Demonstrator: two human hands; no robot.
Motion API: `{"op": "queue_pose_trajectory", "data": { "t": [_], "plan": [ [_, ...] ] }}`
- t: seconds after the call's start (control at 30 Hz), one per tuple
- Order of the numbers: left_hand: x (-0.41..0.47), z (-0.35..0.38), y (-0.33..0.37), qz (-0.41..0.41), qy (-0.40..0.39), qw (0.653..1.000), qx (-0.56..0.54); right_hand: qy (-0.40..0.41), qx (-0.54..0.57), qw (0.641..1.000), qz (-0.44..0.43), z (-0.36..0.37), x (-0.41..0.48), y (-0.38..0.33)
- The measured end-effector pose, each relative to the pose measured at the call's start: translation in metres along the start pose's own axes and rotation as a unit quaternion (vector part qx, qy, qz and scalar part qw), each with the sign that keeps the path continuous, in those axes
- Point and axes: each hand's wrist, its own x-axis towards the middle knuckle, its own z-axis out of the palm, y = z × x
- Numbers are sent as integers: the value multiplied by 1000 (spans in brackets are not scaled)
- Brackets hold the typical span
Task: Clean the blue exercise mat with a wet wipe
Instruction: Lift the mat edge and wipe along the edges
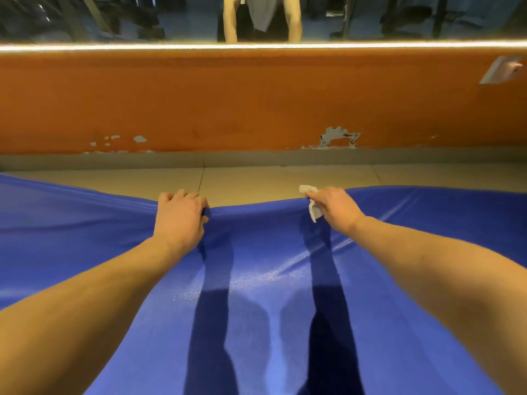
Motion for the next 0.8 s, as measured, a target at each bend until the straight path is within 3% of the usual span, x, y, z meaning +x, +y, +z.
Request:
{"op": "queue_pose_trajectory", "data": {
  "t": [0.2,0.33,0.43,0.57,0.7,0.8],
  "plan": [
    [16,-2,15,33,-76,996,34,70,7,995,-68,10,-28,-9],
    [34,2,92,120,-122,985,-14,107,22,989,-97,5,-37,-29],
    [38,12,131,104,-78,991,-41,126,29,988,-90,3,-38,-40],
    [33,17,135,77,-26,995,-56,89,42,989,-110,4,-30,-47],
    [26,11,140,77,-18,996,-50,52,33,985,-164,8,-35,-33],
    [22,9,139,70,-24,996,-52,43,8,987,-155,-7,-45,1]
  ]
}}
